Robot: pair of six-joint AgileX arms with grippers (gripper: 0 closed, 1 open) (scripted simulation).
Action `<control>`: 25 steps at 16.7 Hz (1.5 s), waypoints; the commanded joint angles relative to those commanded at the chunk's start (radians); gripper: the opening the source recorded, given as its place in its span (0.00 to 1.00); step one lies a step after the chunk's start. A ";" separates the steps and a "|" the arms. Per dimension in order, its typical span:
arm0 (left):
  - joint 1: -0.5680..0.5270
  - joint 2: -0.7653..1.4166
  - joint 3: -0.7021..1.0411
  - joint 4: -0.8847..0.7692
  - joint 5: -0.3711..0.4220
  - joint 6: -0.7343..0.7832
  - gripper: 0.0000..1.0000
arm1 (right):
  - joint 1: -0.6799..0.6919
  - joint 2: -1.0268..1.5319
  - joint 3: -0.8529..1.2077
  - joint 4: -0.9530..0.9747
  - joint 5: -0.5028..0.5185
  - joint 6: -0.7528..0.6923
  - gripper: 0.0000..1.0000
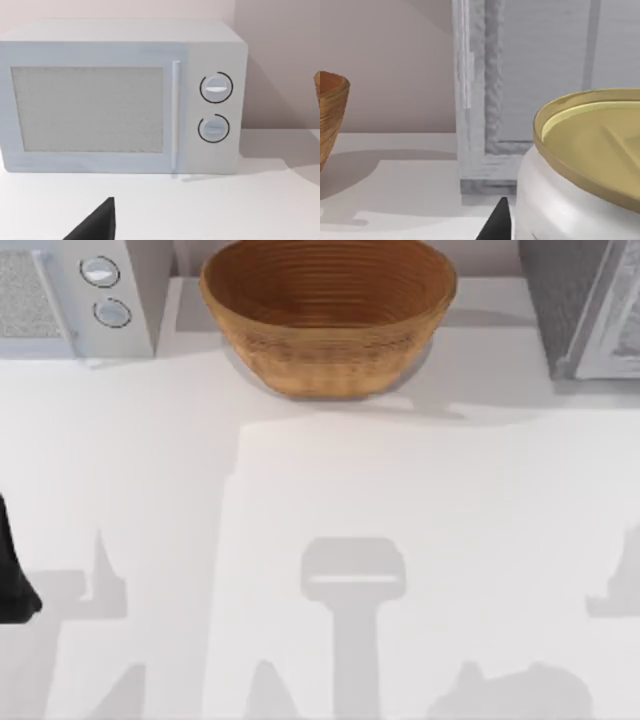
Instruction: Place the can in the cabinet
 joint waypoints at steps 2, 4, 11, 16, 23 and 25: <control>0.000 0.000 0.000 0.000 0.000 0.000 1.00 | 0.009 0.050 0.072 -0.012 0.007 0.004 0.00; 0.000 0.000 0.000 0.000 0.000 0.000 1.00 | 0.022 0.130 0.180 -0.034 0.018 0.006 0.00; 0.000 0.000 0.000 0.000 0.000 0.000 1.00 | 0.082 0.561 0.732 -0.173 0.080 0.005 0.00; 0.000 0.000 0.000 0.000 0.000 0.000 1.00 | 0.127 0.905 1.175 -0.287 0.131 0.006 0.00; 0.000 0.000 0.000 0.000 0.000 0.000 1.00 | 0.171 1.249 1.633 -0.400 0.183 0.012 0.00; 0.000 0.000 0.000 0.000 0.000 0.000 1.00 | 0.176 1.292 1.694 -0.414 0.190 0.012 0.00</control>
